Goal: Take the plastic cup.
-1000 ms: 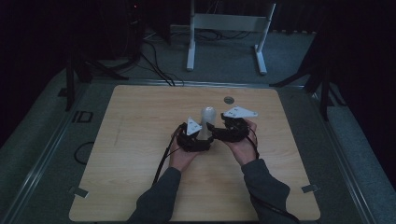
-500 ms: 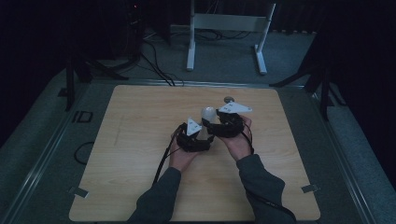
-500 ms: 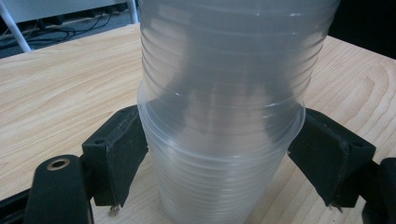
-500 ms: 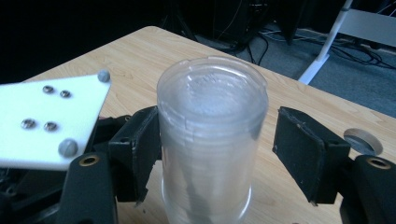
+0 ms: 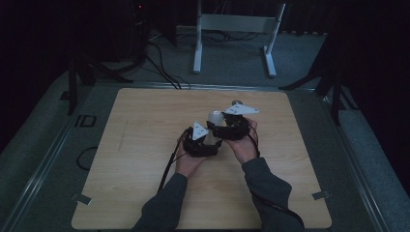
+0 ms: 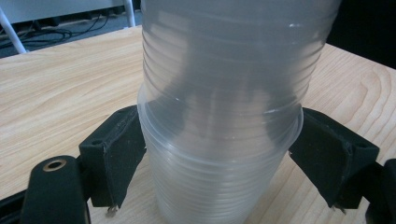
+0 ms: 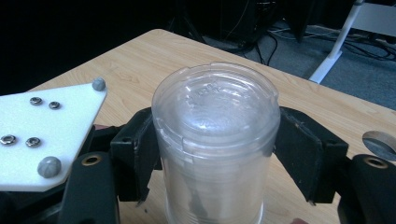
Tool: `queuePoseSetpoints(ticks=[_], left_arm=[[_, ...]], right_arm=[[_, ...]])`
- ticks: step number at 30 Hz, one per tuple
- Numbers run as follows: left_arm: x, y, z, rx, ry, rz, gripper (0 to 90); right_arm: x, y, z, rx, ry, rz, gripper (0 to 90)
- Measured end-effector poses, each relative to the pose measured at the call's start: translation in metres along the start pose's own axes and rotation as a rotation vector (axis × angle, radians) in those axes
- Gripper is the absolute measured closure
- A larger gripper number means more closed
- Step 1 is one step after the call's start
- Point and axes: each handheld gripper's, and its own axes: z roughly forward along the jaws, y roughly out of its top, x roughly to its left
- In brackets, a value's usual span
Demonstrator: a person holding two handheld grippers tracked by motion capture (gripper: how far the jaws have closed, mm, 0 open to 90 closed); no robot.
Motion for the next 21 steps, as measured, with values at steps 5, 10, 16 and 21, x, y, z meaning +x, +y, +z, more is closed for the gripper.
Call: queuePoseSetpoints(ticks=[5,10,16,21], left_arm=[[-0.0001,0.0003,0.0004,-0.003,-0.001,-0.003,19.1],[-0.0003,-0.0003,0.0007,0.002,0.005,0.003,20.0],[-0.0008,-0.0003,0.0007,0.002,0.008,0.005,20.4],[-0.0005,-0.001,0.0007,0.002,0.009,0.01,20.5]], right_arm=[[0.0003,0.0019,0.0011,-0.002,0.003,-0.004,33.5],[0.0012,0.0032,0.0013,0.001,0.003,-0.004,37.3],[0.0017,0.0038,0.0008,-0.001,-0.002,-0.004,37.9],[0.002,0.006,-0.0021,-0.015,-0.001,0.002,38.3]])
